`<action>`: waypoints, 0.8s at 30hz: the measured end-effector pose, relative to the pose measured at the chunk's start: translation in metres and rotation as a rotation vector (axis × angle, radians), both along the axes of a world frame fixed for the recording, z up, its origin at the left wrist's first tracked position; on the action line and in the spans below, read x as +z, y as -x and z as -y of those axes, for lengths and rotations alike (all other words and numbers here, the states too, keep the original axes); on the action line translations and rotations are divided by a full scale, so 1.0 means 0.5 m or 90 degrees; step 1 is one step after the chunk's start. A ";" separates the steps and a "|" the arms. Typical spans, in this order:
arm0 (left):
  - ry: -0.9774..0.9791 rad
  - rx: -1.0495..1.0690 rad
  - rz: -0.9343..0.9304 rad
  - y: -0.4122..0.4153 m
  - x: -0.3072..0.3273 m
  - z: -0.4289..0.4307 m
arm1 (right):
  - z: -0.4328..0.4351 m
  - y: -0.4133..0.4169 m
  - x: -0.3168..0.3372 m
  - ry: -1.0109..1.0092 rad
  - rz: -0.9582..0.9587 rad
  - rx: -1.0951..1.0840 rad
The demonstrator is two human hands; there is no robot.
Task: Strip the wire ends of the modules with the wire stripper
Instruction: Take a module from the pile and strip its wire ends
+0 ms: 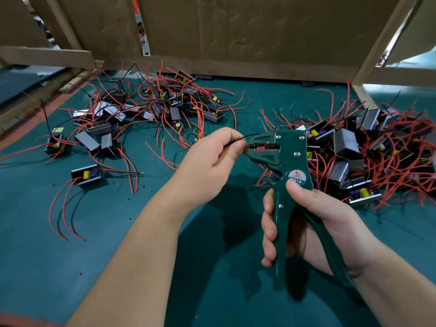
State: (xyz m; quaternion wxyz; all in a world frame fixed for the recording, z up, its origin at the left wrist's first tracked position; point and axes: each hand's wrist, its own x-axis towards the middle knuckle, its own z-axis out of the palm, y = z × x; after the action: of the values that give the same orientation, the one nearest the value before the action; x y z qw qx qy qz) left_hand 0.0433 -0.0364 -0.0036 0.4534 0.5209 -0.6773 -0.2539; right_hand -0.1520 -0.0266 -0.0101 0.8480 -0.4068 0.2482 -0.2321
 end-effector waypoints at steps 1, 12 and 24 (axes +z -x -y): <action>0.002 -0.002 0.002 -0.001 0.000 0.001 | 0.000 0.000 0.000 0.000 0.000 0.000; -0.052 -0.020 0.019 -0.007 -0.017 0.004 | -0.026 -0.024 0.000 0.010 -0.055 -0.156; -0.100 0.142 -0.087 -0.013 -0.014 0.018 | -0.010 -0.020 -0.006 0.043 0.024 -0.192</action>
State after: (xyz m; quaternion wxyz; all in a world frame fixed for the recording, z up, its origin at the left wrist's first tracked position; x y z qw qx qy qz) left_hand 0.0497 -0.0456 -0.0104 0.4818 0.6083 -0.5607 -0.2888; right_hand -0.1419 -0.0215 -0.0132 0.7936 -0.3889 0.2828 -0.3729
